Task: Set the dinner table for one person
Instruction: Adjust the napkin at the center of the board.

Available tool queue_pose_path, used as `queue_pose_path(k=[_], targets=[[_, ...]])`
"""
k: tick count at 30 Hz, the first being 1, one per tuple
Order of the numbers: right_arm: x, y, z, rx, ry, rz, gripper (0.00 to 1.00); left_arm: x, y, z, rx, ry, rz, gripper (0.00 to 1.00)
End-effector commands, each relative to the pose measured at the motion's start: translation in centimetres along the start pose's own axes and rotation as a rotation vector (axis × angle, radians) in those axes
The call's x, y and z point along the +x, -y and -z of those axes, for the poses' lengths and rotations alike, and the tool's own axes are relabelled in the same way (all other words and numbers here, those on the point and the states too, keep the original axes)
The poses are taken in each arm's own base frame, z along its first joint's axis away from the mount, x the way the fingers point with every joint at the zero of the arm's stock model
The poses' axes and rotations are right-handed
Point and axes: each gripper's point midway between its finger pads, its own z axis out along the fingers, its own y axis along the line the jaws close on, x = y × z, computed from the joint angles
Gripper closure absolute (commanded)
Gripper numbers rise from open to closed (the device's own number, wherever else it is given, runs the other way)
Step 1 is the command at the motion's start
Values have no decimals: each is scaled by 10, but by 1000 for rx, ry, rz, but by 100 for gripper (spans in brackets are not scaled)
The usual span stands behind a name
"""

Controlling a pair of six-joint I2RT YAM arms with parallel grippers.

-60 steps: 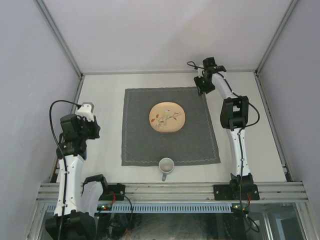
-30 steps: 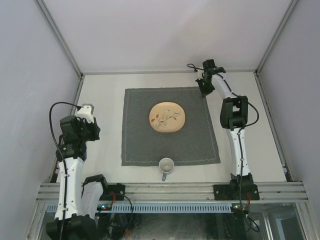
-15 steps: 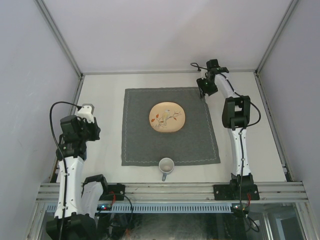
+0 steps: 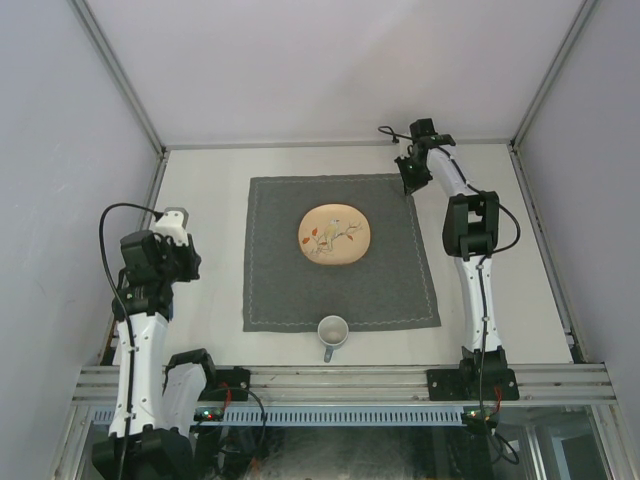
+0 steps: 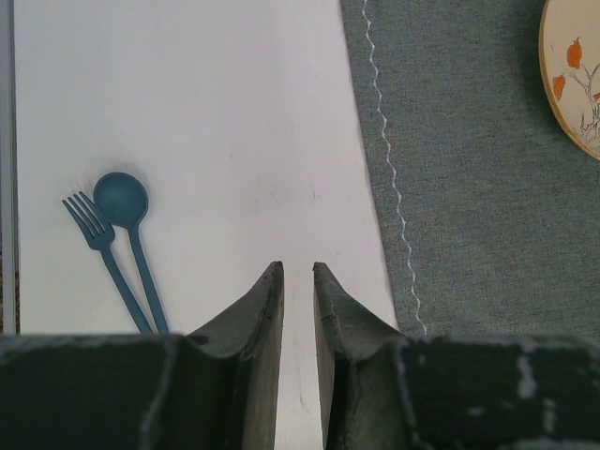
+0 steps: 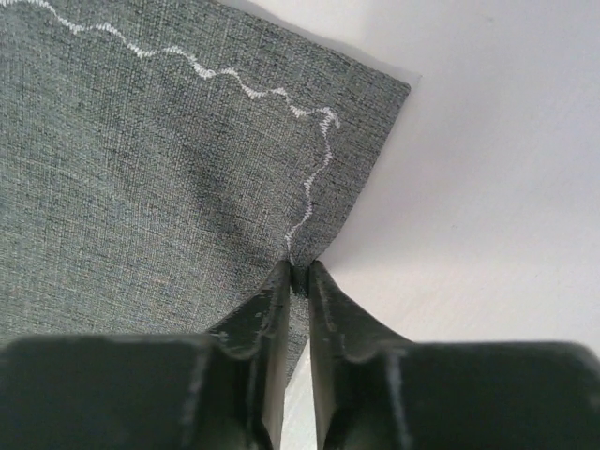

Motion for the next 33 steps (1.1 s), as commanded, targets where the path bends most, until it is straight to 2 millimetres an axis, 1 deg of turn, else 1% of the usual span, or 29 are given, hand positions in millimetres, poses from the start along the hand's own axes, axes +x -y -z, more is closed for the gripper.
queue_pose_path(k=[1, 3, 9, 12, 17, 25, 28, 33], targets=[[-1, -1, 4, 14, -3, 11, 93, -29, 1, 3, 3, 84, -11, 77], [0, 0, 3, 18, -5, 8, 100, -29, 1, 2, 6, 82, -9, 77], [1, 7, 3, 32, -4, -1, 100, -27, 0, 1, 3, 77, -13, 77], [-2, 16, 5, 53, 8, -18, 100, -26, 0, 2, 1, 75, -17, 77], [2, 29, 8, 61, 8, -46, 100, -22, 0, 1, 2, 66, -15, 77], [8, 46, 13, 59, 7, -84, 100, -24, 1, 1, 9, 71, -11, 77], [7, 46, 14, 48, 13, -92, 100, -25, 2, 0, 13, 75, -7, 77], [1, 36, 14, 34, 27, -77, 100, -24, 2, -1, 15, 71, -1, 77]])
